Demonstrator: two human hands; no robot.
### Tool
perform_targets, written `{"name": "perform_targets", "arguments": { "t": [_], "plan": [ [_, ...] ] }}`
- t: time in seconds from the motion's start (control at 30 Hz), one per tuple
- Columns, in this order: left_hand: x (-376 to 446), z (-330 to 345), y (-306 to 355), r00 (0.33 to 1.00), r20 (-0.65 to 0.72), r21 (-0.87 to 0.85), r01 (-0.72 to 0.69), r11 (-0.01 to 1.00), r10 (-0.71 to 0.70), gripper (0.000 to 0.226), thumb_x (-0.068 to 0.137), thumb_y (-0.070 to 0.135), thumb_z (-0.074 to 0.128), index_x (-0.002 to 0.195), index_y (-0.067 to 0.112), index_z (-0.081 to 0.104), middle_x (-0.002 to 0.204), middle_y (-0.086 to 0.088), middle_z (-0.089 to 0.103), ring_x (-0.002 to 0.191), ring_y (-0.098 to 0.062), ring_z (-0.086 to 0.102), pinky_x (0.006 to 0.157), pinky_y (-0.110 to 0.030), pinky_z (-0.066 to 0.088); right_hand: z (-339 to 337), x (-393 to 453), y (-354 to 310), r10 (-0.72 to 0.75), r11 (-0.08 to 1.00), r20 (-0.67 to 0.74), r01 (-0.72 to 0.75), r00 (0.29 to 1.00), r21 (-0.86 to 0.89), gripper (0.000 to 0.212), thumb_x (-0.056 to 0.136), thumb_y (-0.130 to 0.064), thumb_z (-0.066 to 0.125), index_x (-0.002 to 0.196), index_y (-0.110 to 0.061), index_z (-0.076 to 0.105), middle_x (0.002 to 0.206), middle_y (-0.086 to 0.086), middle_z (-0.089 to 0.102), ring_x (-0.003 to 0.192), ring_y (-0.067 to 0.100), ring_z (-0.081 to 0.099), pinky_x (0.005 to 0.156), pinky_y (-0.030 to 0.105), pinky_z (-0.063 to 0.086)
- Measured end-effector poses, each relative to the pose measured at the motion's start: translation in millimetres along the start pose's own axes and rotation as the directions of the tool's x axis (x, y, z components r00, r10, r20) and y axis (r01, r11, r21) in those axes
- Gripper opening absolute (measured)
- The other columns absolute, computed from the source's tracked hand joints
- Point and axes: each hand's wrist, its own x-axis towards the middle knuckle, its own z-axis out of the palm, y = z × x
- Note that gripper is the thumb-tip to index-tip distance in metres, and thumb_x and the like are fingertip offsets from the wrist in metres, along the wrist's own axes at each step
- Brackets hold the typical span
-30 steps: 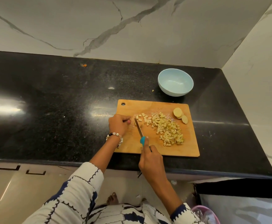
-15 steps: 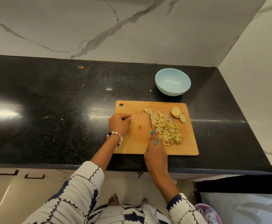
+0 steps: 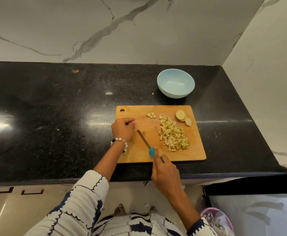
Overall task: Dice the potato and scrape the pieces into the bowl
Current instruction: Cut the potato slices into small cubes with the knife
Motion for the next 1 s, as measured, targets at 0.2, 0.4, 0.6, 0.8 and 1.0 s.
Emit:
{"name": "perform_targets", "arguments": {
  "t": [0.2,0.4,0.6,0.8,1.0],
  "plan": [
    [1,-3,1,1.0,0.011,-0.023,-0.001,1.0,0.001,0.018,0.084,0.015,0.066,0.101,0.014,0.073,0.095,-0.005,0.073,0.09,-0.018,0.067,0.09,-0.035,0.052,-11,21,-2,0.136,0.988,-0.126,-0.125,0.983,0.091,0.051,0.095,-0.016,0.037,0.144,-0.002,0.033,0.091,0.016,0.058,0.062,0.022,0.05,0.051,0.03,0.031],
    [-3,2,6,1.0,0.02,-0.035,0.014,0.999,-0.013,0.019,0.084,0.016,0.067,0.102,0.014,0.072,0.099,-0.004,0.072,0.092,-0.017,0.066,0.092,-0.036,0.051,-5,60,-22,0.142,0.989,-0.098,-0.137,0.985,0.059,0.055,0.1,-0.017,0.031,0.15,-0.005,0.013,0.112,0.019,0.054,0.084,0.027,0.056,0.064,0.029,0.036],
    [-2,4,10,0.999,0.032,-0.044,0.003,0.999,-0.002,0.018,0.084,0.015,0.067,0.101,0.013,0.073,0.096,-0.005,0.073,0.09,-0.017,0.067,0.091,-0.035,0.052,-11,50,1,0.216,0.972,-0.135,-0.2,0.967,0.125,0.049,0.101,-0.02,0.032,0.146,-0.003,0.026,0.099,0.012,0.059,0.079,0.018,0.055,0.063,0.025,0.036],
    [1,27,38,0.991,0.081,-0.027,-0.104,0.994,0.106,0.019,0.085,0.02,0.066,0.101,0.012,0.072,0.095,-0.003,0.073,0.088,-0.016,0.067,0.089,-0.036,0.053,-46,34,37,0.309,0.648,-0.04,-0.18,0.95,0.74,0.037,0.098,-0.022,0.047,0.135,-0.022,0.044,0.069,0.001,0.057,0.055,0.004,0.046,0.05,0.024,0.04],
    [5,79,91,0.891,0.312,0.143,-0.386,0.911,0.329,0.026,0.086,0.021,0.066,0.11,0.013,0.069,0.105,-0.004,0.07,0.097,-0.014,0.063,0.093,-0.029,0.049,-63,36,82,0.472,0.536,-0.054,-0.238,0.88,0.81,0.035,0.097,-0.026,0.049,0.131,-0.018,0.053,0.072,0.002,0.063,0.057,0.015,0.048,0.053,0.033,0.045]
  ]
}}
